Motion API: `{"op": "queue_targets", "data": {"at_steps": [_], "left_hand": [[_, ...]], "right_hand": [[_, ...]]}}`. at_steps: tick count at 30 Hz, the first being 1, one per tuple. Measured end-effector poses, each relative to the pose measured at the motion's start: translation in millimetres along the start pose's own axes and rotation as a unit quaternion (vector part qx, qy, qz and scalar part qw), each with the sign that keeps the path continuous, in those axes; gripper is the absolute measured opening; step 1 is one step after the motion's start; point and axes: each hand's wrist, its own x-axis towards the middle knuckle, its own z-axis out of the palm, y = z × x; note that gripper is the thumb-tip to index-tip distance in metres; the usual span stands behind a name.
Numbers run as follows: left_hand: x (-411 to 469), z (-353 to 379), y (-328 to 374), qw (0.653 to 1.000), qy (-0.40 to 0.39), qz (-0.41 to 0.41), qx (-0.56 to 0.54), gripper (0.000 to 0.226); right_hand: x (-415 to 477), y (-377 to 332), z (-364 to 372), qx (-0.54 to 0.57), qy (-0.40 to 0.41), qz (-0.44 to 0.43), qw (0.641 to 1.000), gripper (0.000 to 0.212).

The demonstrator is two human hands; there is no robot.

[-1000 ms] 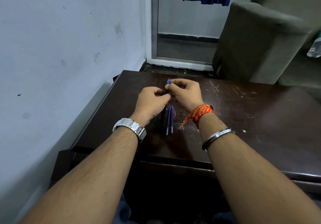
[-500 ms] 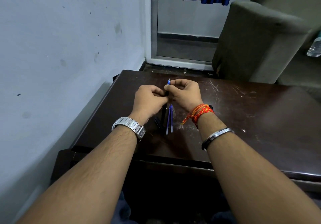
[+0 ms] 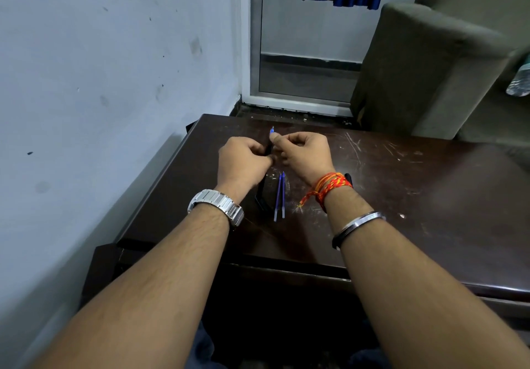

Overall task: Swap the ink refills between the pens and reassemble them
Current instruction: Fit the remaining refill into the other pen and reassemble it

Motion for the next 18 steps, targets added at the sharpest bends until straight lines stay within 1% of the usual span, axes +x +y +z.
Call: {"op": "queue_targets", "data": {"at_steps": [2, 3, 4, 6, 8, 10, 14, 16, 18], "left_hand": [[3, -5, -4, 0.999, 0.039, -0.014, -0.009, 0.017], [4, -7, -6, 0.998, 0.056, -0.018, -0.016, 0.022], [4, -9, -8, 0.997, 0.065, -0.022, -0.019, 0.027], [4, -10, -10, 0.997, 0.063, -0.028, -0.022, 0.030], [4, -10, -12, 0.998, 0.056, -0.028, -0.027, 0.030], [4, -9, -13, 0.998, 0.045, -0.021, -0.026, 0.031], [3, -8, -13, 0.999, 0.031, -0.012, -0.005, 0.031], [4, -7, -13, 1.000, 0.030, -0.008, 0.001, 0.032], [4, -7, -14, 1.000, 0.028, -0.005, 0.000, 0.034]], "right_hand": [[1, 1, 1, -0.021, 0.000, 0.014, 1.000, 0.025], [1, 2, 2, -0.078, -0.009, 0.003, 0.997, 0.023], [1, 5, 3, -0.158, -0.036, -0.016, 0.987, 0.020], [-5, 8, 7, -0.301, -0.123, -0.031, 0.945, 0.016], [-12, 10, 12, -0.363, -0.185, -0.015, 0.913, 0.022], [-16, 10, 16, -0.388, -0.210, -0.008, 0.897, 0.029], [-21, 10, 23, -0.397, -0.229, -0.052, 0.887, 0.034], [-22, 11, 26, -0.388, -0.228, -0.064, 0.891, 0.027], [-20, 10, 25, -0.361, -0.184, -0.061, 0.912, 0.013]]}}
